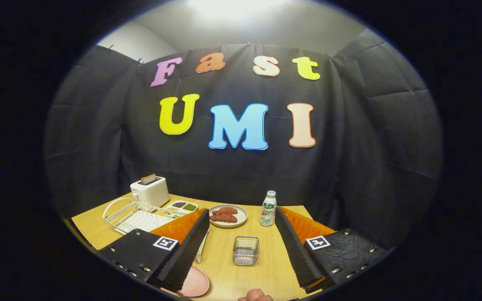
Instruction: Take the plate from the dish rack, then take the spoon from the basket and place it into the plate.
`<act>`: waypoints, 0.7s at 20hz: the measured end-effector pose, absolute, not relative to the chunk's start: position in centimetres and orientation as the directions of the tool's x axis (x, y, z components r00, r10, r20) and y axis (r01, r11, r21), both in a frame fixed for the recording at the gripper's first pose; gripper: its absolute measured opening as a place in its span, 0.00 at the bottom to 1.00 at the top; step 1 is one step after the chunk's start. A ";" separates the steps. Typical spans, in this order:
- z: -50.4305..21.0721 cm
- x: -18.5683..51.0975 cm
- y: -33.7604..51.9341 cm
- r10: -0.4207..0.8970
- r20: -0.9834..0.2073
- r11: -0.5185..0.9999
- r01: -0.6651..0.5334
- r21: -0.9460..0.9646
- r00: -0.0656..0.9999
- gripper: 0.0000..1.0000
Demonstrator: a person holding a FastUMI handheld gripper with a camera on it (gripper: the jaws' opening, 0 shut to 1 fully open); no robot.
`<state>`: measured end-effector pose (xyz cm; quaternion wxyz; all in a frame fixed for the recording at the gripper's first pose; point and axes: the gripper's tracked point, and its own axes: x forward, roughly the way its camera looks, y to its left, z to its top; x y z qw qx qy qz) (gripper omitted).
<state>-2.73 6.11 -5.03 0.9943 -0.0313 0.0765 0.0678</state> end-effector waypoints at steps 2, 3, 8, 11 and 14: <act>-4.8 -2.4 5.5 0.122 -0.142 0.989 -0.132 -0.066 0.982 0.96; -4.9 -2.1 5.2 0.121 -0.140 0.989 -0.132 -0.071 0.983 0.96; -5.1 -1.0 2.8 0.082 -0.123 0.995 -0.089 -0.054 0.989 0.96; -5.4 -0.3 1.6 0.065 -0.097 0.997 -0.069 -0.040 0.993 0.96; -6.2 0.4 0.4 0.064 -0.094 0.998 -0.064 0.001 0.994 0.96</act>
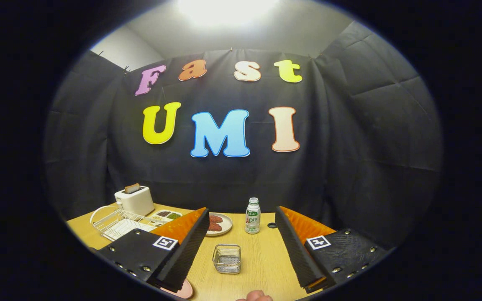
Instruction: Take the plate from the dish rack, then take the spoon from the basket and place it into the plate.
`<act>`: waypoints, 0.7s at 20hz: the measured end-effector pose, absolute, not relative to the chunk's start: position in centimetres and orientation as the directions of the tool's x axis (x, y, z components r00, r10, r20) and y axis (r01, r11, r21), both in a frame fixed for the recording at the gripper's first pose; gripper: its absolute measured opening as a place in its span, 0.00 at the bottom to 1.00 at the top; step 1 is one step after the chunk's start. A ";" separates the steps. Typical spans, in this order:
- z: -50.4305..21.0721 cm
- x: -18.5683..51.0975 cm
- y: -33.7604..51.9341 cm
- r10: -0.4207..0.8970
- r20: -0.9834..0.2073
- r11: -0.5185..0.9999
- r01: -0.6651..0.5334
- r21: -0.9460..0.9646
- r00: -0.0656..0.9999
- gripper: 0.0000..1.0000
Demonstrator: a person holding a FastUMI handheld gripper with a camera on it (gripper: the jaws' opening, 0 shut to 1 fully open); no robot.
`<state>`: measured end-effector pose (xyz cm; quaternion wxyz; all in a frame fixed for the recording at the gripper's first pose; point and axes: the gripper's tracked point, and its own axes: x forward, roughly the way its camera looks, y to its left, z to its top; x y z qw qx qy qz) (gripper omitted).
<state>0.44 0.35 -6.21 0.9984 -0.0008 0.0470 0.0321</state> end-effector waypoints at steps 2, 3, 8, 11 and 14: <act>-6.8 1.2 -0.7 0.061 -0.071 0.998 -0.059 0.032 0.996 0.96; -7.2 1.6 -1.4 0.058 -0.049 0.998 -0.057 0.038 0.997 0.96; -11.7 3.3 -3.8 0.073 -0.026 0.997 -0.074 -0.010 0.997 0.96; -14.1 4.2 -4.4 0.106 -0.033 0.994 -0.107 -0.024 0.994 0.96; -17.3 5.0 -5.5 0.117 -0.050 0.993 -0.118 -0.022 0.992 0.96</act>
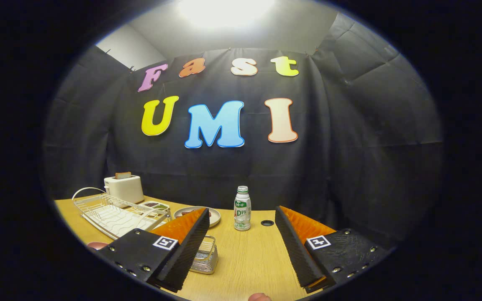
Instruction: Take the plate from the dish rack, then take the spoon from the basket and place it into the plate.
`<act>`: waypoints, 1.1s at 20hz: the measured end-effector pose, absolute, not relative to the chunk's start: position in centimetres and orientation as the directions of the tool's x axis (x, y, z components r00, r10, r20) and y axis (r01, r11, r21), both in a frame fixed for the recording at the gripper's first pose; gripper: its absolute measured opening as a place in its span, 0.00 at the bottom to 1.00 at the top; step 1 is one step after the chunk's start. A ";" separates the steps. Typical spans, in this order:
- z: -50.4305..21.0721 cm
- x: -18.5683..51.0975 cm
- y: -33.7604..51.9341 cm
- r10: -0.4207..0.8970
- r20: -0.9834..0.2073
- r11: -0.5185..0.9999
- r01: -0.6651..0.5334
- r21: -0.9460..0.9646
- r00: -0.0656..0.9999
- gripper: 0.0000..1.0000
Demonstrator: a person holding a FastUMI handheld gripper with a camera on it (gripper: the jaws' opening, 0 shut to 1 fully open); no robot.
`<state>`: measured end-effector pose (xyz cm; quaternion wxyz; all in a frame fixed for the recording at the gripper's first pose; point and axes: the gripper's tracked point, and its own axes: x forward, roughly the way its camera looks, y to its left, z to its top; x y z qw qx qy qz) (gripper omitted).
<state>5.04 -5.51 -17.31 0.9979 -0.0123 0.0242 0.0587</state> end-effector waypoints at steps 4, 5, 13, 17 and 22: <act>-22.0 6.2 -6.9 0.107 -0.092 0.994 -0.106 0.015 0.990 0.96; -22.9 6.4 -7.1 0.104 -0.099 0.995 -0.103 0.013 0.990 0.96; -28.0 6.6 -7.3 0.110 -0.154 0.993 -0.103 0.052 0.982 0.97; -28.5 6.3 -7.2 0.118 -0.164 0.993 -0.116 0.024 0.979 0.97; -29.3 6.0 -7.8 0.103 -0.192 0.994 -0.098 0.039 0.976 0.96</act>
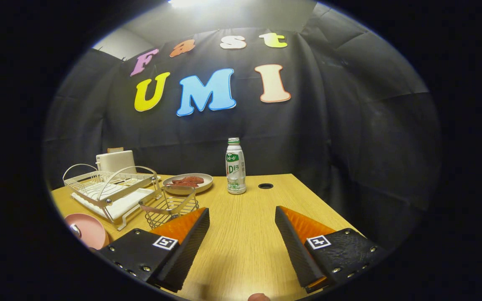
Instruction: Take the plate from the dish rack, then take the spoon from the basket and place it into the plate.
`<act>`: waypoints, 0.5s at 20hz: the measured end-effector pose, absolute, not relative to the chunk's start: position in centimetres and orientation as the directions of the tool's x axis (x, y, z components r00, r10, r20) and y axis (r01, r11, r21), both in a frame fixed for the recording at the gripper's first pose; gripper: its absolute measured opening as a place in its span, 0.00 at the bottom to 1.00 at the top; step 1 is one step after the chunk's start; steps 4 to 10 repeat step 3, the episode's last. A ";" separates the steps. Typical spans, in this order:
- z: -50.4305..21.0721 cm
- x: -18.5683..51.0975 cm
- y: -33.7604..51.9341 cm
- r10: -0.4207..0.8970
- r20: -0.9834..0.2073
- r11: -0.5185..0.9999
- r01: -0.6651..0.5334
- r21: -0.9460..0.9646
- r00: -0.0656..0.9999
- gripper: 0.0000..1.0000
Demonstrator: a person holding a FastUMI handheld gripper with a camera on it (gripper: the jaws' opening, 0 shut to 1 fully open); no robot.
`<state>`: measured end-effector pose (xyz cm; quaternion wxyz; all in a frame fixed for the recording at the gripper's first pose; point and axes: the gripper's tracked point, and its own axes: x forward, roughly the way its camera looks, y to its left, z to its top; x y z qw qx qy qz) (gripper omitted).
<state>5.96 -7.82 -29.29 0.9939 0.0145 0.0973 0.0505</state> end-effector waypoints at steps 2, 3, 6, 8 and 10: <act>-29.7 5.2 -8.3 0.090 -0.203 0.996 -0.083 0.043 0.975 0.96; -30.2 5.2 -8.5 0.082 -0.212 0.996 -0.074 0.046 0.974 0.97; -30.2 5.2 -8.5 0.082 -0.212 0.996 -0.074 0.046 0.974 0.97; -30.2 5.2 -8.5 0.082 -0.212 0.996 -0.074 0.046 0.974 0.97; -30.2 5.2 -8.5 0.082 -0.212 0.996 -0.074 0.046 0.974 0.97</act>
